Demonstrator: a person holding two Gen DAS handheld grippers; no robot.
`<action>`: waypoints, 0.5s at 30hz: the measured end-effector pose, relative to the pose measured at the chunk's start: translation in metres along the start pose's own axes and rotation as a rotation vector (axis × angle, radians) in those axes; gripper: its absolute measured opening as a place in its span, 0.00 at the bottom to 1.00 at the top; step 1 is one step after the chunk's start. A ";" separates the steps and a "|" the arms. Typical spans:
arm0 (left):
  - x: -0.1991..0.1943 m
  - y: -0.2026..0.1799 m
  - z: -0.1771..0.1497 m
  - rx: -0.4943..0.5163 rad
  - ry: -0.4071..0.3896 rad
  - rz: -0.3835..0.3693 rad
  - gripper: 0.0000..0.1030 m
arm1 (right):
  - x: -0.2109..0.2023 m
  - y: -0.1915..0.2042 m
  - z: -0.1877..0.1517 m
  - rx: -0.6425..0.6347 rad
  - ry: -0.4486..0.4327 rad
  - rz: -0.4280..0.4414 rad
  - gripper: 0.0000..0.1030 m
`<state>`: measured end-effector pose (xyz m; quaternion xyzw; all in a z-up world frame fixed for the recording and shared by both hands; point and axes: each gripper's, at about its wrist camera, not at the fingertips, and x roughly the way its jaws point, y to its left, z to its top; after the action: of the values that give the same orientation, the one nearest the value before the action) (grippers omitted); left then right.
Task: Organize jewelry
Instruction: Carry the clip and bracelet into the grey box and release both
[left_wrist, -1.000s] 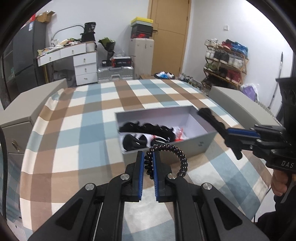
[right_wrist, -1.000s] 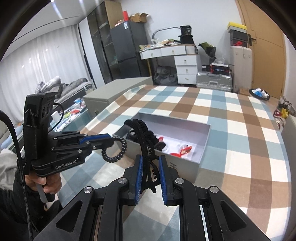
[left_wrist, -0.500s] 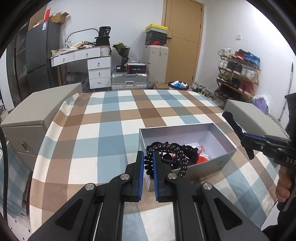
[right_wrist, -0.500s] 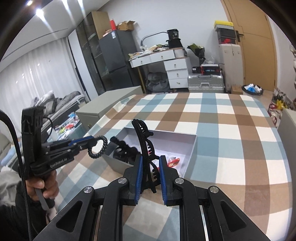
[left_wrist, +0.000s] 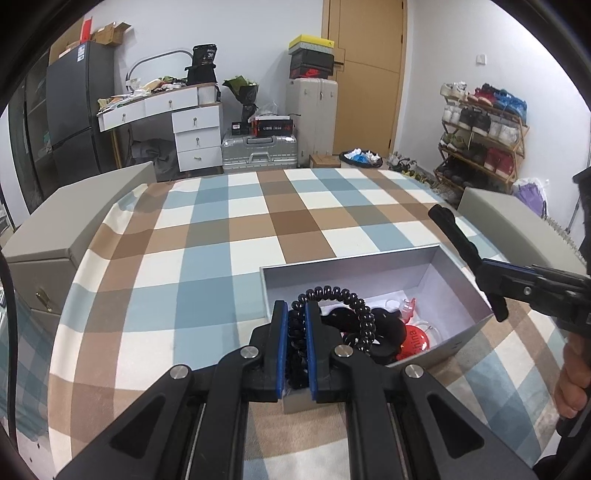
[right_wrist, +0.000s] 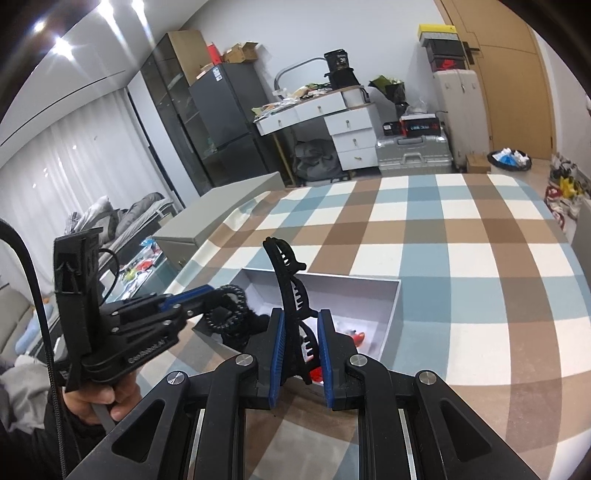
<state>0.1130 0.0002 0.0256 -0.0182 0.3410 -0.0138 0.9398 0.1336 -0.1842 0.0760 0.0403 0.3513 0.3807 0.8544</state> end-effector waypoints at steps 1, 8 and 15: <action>0.004 -0.001 0.000 -0.001 0.006 0.000 0.05 | 0.000 -0.001 0.000 0.000 0.001 -0.003 0.16; 0.010 -0.009 0.005 0.005 0.017 -0.003 0.05 | 0.001 -0.006 0.000 0.016 0.001 -0.013 0.16; 0.013 -0.017 0.010 0.027 0.010 0.000 0.04 | 0.009 -0.008 -0.003 0.035 0.013 -0.027 0.16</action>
<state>0.1290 -0.0165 0.0260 -0.0054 0.3453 -0.0184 0.9383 0.1404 -0.1840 0.0658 0.0479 0.3639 0.3631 0.8564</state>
